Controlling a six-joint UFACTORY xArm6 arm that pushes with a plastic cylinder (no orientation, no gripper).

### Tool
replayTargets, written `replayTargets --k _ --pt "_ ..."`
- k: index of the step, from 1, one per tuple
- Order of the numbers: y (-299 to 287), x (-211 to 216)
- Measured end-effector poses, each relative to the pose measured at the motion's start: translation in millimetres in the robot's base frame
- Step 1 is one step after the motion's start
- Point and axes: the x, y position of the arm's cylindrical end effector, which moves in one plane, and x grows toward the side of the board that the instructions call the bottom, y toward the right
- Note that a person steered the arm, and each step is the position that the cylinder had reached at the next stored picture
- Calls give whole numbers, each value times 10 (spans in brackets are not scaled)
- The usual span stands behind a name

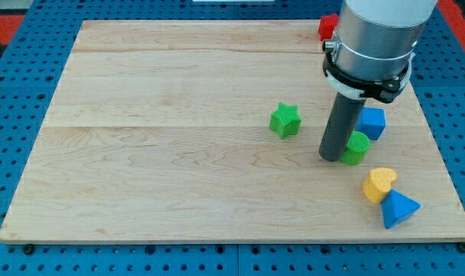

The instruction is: Point your arm at the green star

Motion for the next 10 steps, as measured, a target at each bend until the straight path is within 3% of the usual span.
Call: replayTargets --k 2,10 --pt "116 67" --pt "-1745 166"
